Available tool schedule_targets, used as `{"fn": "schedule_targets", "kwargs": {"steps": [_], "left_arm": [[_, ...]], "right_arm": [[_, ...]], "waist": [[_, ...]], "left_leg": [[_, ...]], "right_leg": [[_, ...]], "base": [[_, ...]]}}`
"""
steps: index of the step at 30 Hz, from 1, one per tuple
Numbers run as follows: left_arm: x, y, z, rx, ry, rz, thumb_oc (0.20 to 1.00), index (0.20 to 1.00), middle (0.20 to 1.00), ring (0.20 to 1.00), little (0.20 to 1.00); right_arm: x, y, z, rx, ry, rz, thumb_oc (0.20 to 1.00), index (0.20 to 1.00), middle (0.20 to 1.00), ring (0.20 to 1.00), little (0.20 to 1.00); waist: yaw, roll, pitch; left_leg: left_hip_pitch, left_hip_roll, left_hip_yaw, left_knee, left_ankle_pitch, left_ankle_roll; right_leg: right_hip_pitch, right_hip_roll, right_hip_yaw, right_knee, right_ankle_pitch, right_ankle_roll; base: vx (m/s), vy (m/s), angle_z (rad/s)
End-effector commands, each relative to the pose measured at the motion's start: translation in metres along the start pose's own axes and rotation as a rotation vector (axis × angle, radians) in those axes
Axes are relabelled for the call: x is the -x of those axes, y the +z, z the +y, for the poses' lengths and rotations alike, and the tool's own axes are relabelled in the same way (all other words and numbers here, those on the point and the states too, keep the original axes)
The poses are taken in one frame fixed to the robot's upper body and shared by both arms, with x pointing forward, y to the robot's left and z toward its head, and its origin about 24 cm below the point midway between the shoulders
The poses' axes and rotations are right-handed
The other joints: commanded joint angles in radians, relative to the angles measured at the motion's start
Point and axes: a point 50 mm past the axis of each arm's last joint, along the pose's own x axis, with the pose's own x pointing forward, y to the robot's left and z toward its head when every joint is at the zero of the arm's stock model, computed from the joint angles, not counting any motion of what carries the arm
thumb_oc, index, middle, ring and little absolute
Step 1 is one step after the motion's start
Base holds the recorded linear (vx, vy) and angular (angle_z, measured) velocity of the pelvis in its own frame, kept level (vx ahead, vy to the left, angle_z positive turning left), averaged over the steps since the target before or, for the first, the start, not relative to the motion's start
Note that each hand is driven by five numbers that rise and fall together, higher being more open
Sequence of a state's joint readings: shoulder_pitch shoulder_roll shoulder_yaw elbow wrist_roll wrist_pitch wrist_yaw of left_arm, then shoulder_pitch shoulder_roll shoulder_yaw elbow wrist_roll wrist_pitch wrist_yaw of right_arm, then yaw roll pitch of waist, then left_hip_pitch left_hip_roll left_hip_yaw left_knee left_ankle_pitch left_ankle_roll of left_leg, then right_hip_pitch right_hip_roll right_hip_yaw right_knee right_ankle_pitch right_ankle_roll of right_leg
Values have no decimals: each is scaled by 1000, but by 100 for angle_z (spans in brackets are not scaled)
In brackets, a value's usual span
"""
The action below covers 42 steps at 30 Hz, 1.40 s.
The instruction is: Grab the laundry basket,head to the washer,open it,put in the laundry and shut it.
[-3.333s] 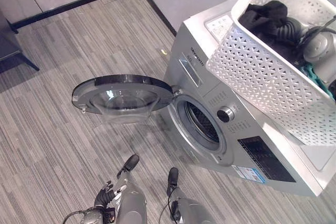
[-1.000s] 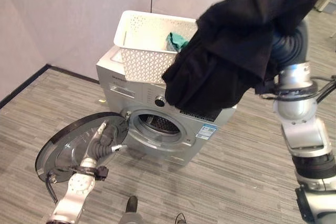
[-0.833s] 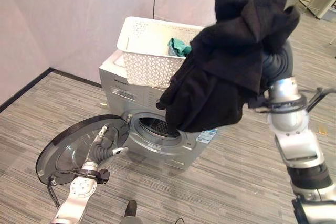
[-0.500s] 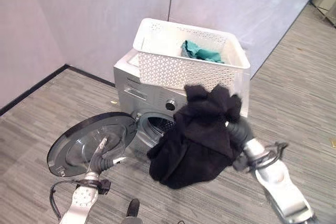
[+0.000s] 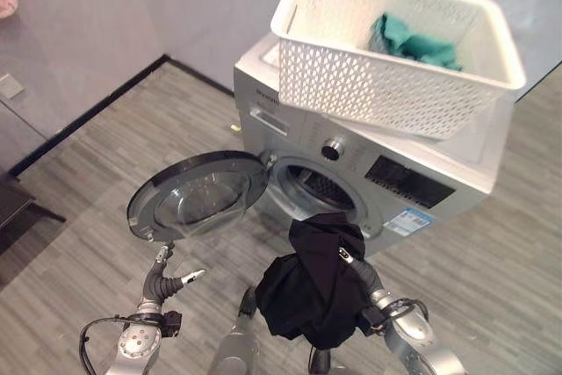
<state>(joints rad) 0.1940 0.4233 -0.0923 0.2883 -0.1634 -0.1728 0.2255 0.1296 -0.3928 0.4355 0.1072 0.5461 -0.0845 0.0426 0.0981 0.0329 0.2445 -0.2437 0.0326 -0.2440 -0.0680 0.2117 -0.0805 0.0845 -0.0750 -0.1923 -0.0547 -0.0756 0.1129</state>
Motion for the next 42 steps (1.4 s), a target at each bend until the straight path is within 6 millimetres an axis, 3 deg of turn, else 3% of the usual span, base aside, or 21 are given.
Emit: {"fn": "schedule_targets", "kwargs": {"steps": [1, 2, 5, 11, 12, 14, 22, 23, 28, 31, 39, 42], "left_arm": [[-21, 38, 10, 159, 117, -178, 1000, 1000, 1000, 1000, 1000], [-21, 38, 10, 160, 117, -179, 1000, 1000, 1000, 1000, 1000], [-19, 42, 0, 261, 119, -191, 1000, 1000, 1000, 1000, 1000], [-19, 46, -9, 329, 117, -202, 1000, 1000, 1000, 1000, 1000], [-19, 50, -11, 338, 115, -217, 1000, 1000, 1000, 1000, 1000], [-20, 52, -12, 335, 113, -225, 1000, 1000, 1000, 1000, 1000], [-21, 65, -23, 393, 87, -266, 1000, 1000, 1000, 1000, 1000], [-22, 68, -23, 403, 84, -274, 1000, 1000, 1000, 1000, 1000], [-23, 74, -26, 414, 65, -295, 1000, 1000, 1000, 1000, 1000], [-23, 77, -28, 426, 55, -302, 1000, 1000, 1000, 1000, 1000], [-26, 97, -43, 457, -43, -370, 1000, 1000, 1000, 1000, 1000], [-25, 104, -49, 466, -84, -392, 1000, 1000, 1000, 1000, 1000]], "right_arm": [[-25, 38, 12, -123, -48, -214, 200, 200, 200, 200, 200], [-25, 38, 12, -123, -48, -215, 200, 200, 200, 200, 200], [-40, 47, 0, -238, -199, -275, 200, 200, 200, 200, 200], [-55, 65, -16, -382, -387, -378, 200, 200, 200, 200, 200], [-56, 79, -27, -426, -459, -444, 200, 200, 200, 200, 200], [-58, 85, -30, -443, -487, -475, 200, 200, 200, 200, 200], [-55, 151, -60, -490, -670, -737, 200, 200, 200, 200, 200], [-55, 169, -63, -474, -682, -795, 200, 200, 200, 200, 200], [-58, 196, -64, -431, -674, -849, 200, 200, 200, 200, 200], [-61, 202, -61, -424, -660, -856, 200, 200, 200, 200, 200], [-86, 255, -37, -482, -539, -903, 200, 200, 200, 200, 200], [-86, 273, -29, -482, -505, -941, 200, 200, 200, 200, 200]], "waist": [[-14, 15, 83], [-13, 15, 83], [-18, 66, 126], [-15, 111, 175], [-16, 123, 195], [-16, 128, 202], [-20, 163, 268], [-16, 167, 274], [-3, 168, 275], [2, 169, 275], [57, 206, 275], [77, 222, 273]], "left_leg": [[-48, -12, 54, 112, -157, 31], [-50, -12, 55, 113, -158, 31], [-101, -23, 81, 128, -155, 33], [-168, -32, 111, 149, -150, 34], [-189, -36, 118, 157, -152, 34], [-202, -39, 120, 165, -154, 33], [-333, -56, 138, 245, -173, 27], [-363, -59, 141, 266, -181, 26], [-443, -71, 132, 317, -199, 31], [-473, -76, 127, 337, -206, 33], [-545, -115, 108, 377, -254, 36], [-556, -133, 96, 384, -259, 42]], "right_leg": [[-199, -72, 8, 197, -73, -51], [-202, -72, 9, 199, -74, -51], [-286, -86, 31, 254, -79, -50], [-376, -103, 46, 309, -86, -47], [-399, -109, 49, 318, -88, -46], [-411, -113, 51, 323, -88, -45], [-550, -127, 63, 431, -111, -44], [-584, -129, 65, 463, -123, -43], [-660, -130, 72, 533, -148, -46], [-689, -130, 75, 563, -160, -49], [-752, -150, 70, 647, -231, -52], [-753, -156, 63, 659, -245, -52]], "base": [[-97, 90, 1], [-107, 98, -4], [-89, 106, -8], [-66, 67, -10], [-29, 36, 1], [-37, 26, 0], [-41, 18, 2], [0, 0, 0], [8, -13, 2], [26, -44, 4], [90, -48, 12], [100, -48, 29]]}}
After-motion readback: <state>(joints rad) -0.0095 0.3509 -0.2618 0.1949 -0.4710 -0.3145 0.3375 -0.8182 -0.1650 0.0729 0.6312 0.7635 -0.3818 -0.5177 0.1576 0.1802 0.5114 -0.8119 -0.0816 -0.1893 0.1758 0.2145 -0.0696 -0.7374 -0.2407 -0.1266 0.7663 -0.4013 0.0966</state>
